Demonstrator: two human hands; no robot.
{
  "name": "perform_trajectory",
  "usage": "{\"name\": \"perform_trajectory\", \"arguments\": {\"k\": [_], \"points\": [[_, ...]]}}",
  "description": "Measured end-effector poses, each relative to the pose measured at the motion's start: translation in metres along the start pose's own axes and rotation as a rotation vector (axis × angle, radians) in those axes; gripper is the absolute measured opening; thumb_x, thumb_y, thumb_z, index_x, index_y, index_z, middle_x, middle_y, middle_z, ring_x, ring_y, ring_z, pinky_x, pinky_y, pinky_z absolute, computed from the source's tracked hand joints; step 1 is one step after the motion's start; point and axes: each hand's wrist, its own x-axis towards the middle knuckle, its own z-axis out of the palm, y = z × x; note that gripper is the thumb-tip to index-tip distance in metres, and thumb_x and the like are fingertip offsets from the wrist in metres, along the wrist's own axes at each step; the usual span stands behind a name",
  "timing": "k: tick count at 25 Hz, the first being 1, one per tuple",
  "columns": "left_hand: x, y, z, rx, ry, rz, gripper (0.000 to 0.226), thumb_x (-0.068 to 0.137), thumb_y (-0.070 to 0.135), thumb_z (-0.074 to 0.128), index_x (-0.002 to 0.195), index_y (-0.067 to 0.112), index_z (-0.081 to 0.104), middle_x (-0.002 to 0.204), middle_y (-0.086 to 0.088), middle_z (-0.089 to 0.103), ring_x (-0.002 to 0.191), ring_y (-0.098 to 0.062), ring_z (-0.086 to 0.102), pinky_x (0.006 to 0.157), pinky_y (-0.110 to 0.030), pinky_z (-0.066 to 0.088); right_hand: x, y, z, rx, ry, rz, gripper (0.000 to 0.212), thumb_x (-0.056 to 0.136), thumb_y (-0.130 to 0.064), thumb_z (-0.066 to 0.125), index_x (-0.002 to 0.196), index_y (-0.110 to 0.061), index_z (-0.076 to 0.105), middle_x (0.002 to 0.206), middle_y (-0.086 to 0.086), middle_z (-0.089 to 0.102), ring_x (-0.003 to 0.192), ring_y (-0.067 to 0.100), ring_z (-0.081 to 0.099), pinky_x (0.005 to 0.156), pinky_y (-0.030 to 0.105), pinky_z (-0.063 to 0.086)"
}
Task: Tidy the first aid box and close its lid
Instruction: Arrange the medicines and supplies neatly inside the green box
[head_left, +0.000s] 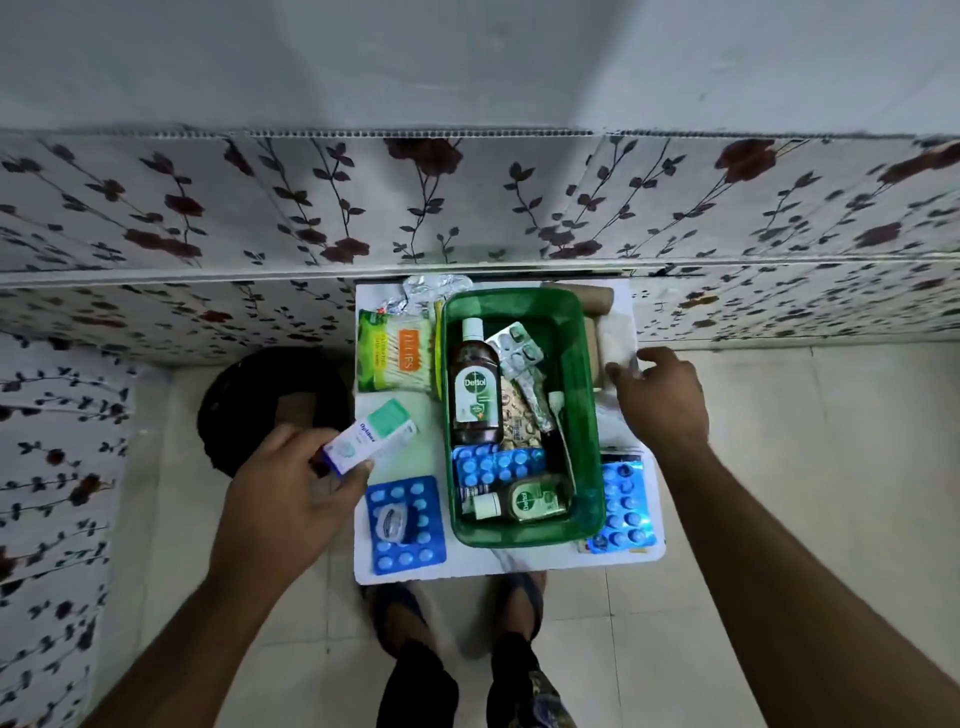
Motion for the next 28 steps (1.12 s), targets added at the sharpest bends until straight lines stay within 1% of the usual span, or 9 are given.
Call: {"name": "perform_trajectory", "arguments": {"k": [2, 4, 6, 10, 15, 19, 22, 25, 28], "points": [[-0.014, 0.022, -0.024, -0.052, 0.121, -0.016, 0.026, 0.070, 0.029, 0.083, 0.090, 0.017, 0.070, 0.076, 0.007, 0.058, 0.058, -0.007, 0.053, 0.052, -0.013, 0.035, 0.002, -0.003, -0.004, 0.060, -0.013, 0.052, 0.051, 0.077, -0.045, 0.068, 0.121, -0.022, 0.061, 0.114, 0.009, 0.070, 0.100, 0.030, 0.066, 0.087, 0.040, 0.054], [-0.014, 0.062, -0.038, -0.183, 0.175, 0.005, 0.023, 0.072, 0.032, 0.080, 0.087, 0.020, 0.069, 0.074, 0.007, 0.062, 0.058, -0.007, 0.057, 0.050, -0.014, 0.040, 0.004, -0.006, -0.009, 0.113, -0.017, 0.079, 0.050, 0.074, -0.040, 0.072, 0.120, -0.021, 0.063, 0.108, 0.006, 0.072, 0.096, 0.029, 0.067, 0.084, 0.039, 0.055], [-0.003, 0.109, -0.036, -0.249, 0.115, 0.059, 0.022, 0.074, 0.038, 0.077, 0.086, 0.021, 0.068, 0.075, 0.007, 0.064, 0.059, -0.004, 0.058, 0.048, -0.013, 0.041, 0.006, -0.008, -0.012, 0.149, -0.023, 0.077, 0.046, 0.076, -0.036, 0.072, 0.117, -0.016, 0.067, 0.097, 0.005, 0.072, 0.092, 0.028, 0.067, 0.078, 0.033, 0.051], [0.032, 0.167, 0.005, -0.004, -0.032, 0.077, 0.033, 0.079, 0.048, 0.066, 0.084, 0.015, 0.063, 0.081, 0.001, 0.063, 0.069, -0.017, 0.059, 0.053, -0.027, 0.041, -0.003, -0.011, -0.019, 0.280, -0.025, 0.067, 0.026, 0.082, -0.028, 0.066, 0.103, -0.013, 0.073, 0.085, 0.003, 0.070, 0.083, 0.026, 0.066, 0.072, 0.030, 0.046], [0.050, 0.177, 0.057, 0.005, -0.147, -0.042, 0.040, 0.085, 0.050, 0.063, 0.075, 0.011, 0.061, 0.066, -0.002, 0.057, 0.051, -0.014, 0.051, 0.040, -0.024, 0.028, -0.012, -0.002, -0.041, 0.392, 0.012, 0.040, 0.021, 0.084, -0.026, 0.063, 0.097, -0.014, 0.074, 0.085, 0.002, 0.073, 0.079, 0.022, 0.067, 0.069, 0.028, 0.045], [0.052, 0.184, 0.076, -0.212, -0.316, -0.046, 0.029, 0.093, 0.033, 0.052, 0.089, 0.008, 0.067, 0.062, -0.004, 0.062, 0.051, -0.018, 0.057, 0.050, -0.027, 0.044, -0.012, 0.003, -0.054, 0.446, -0.014, 0.050, 0.017, 0.085, -0.023, 0.064, 0.096, -0.013, 0.074, 0.083, 0.000, 0.073, 0.078, 0.022, 0.068, 0.066, 0.027, 0.044], [0.055, 0.184, 0.072, -0.250, -0.391, -0.063, 0.025, 0.093, 0.022, 0.053, 0.109, 0.009, 0.067, 0.082, -0.003, 0.070, 0.063, -0.019, 0.066, 0.061, -0.034, 0.056, -0.019, -0.005, -0.060, 0.469, -0.027, 0.043, 0.015, 0.087, -0.021, 0.062, 0.095, -0.014, 0.074, 0.085, -0.002, 0.074, 0.083, 0.021, 0.070, 0.070, 0.029, 0.049], [0.050, 0.182, 0.044, -0.299, -0.378, 0.003, 0.031, 0.095, 0.020, 0.054, 0.124, 0.014, 0.061, 0.105, 0.000, 0.070, 0.054, -0.016, 0.062, 0.047, -0.027, 0.049, -0.044, -0.026, -0.072, 0.515, -0.003, -0.026, 0.010, 0.089, -0.020, 0.063, 0.092, -0.018, 0.072, 0.083, -0.004, 0.075, 0.079, 0.016, 0.071, 0.073, 0.030, 0.055], [0.052, 0.156, 0.008, -0.485, -0.204, -0.032, 0.022, 0.094, 0.019, 0.058, 0.111, 0.026, 0.067, 0.098, 0.010, 0.070, 0.059, -0.015, 0.066, 0.044, -0.019, 0.047, -0.071, -0.053, -0.075, 0.472, -0.044, -0.145, 0.010, 0.091, -0.022, 0.065, 0.097, -0.029, 0.068, 0.082, -0.010, 0.074, 0.071, 0.005, 0.069, 0.065, 0.023, 0.054]]}}
